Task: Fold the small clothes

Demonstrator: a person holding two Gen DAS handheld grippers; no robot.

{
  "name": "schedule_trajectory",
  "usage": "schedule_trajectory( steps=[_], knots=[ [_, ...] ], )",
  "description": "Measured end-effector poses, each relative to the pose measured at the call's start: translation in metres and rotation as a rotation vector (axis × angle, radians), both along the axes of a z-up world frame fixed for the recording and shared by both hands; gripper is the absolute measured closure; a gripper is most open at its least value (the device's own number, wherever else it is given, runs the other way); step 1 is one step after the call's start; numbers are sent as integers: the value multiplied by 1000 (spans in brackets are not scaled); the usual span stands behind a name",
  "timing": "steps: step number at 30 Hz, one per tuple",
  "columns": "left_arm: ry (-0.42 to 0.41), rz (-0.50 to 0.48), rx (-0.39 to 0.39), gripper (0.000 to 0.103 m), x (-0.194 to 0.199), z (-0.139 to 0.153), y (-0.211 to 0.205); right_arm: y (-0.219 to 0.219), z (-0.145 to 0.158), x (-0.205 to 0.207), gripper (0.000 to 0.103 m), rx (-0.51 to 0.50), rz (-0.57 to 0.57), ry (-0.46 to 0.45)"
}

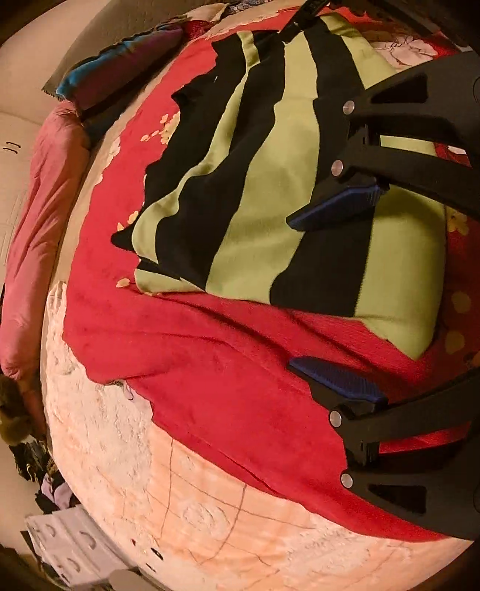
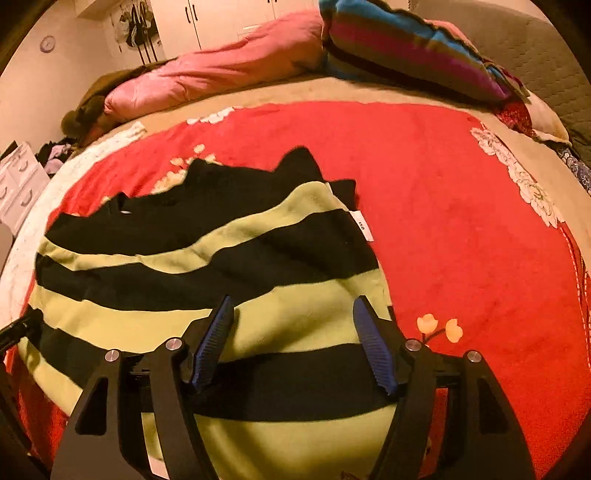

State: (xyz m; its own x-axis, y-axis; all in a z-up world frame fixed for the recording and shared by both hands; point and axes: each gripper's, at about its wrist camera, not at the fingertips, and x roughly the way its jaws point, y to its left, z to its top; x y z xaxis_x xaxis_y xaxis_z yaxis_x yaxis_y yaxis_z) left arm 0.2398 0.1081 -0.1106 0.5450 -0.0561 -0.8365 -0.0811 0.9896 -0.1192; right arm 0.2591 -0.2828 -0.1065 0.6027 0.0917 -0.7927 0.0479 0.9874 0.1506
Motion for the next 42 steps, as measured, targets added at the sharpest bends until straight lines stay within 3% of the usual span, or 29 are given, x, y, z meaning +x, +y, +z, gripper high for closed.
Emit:
schedule_trajectory(
  steps=[2, 4, 8, 10, 22, 32, 35, 42],
  knots=[
    [-16, 4, -13, 40, -7, 7, 1, 0, 8, -7, 35, 36, 11, -24],
    [-43, 9, -7, 40, -13, 15, -1, 2, 19, -19, 25, 38, 24, -65],
    [-86, 14, 19, 36, -25, 30, -1, 5, 39, -43, 24, 27, 72, -122],
    [-102, 15, 33, 36, -30, 35, 0, 9, 46, -55, 11, 5, 93, -145],
    [-142, 50, 46, 23, -42, 50, 9, 52, 66, -86, 6, -41, 206, -200],
    [-139, 109, 29, 14, -43, 46, 29, 152, 55, -100, 6, -148, 450, -225],
    [-141, 142, 12, 13, -43, 43, 40, 189, 46, -102, 6, -221, 529, -236],
    [-120, 253, -132, 12, -44, 26, 84, 264, 16, -99, 6, -381, 719, -277]
  ],
)
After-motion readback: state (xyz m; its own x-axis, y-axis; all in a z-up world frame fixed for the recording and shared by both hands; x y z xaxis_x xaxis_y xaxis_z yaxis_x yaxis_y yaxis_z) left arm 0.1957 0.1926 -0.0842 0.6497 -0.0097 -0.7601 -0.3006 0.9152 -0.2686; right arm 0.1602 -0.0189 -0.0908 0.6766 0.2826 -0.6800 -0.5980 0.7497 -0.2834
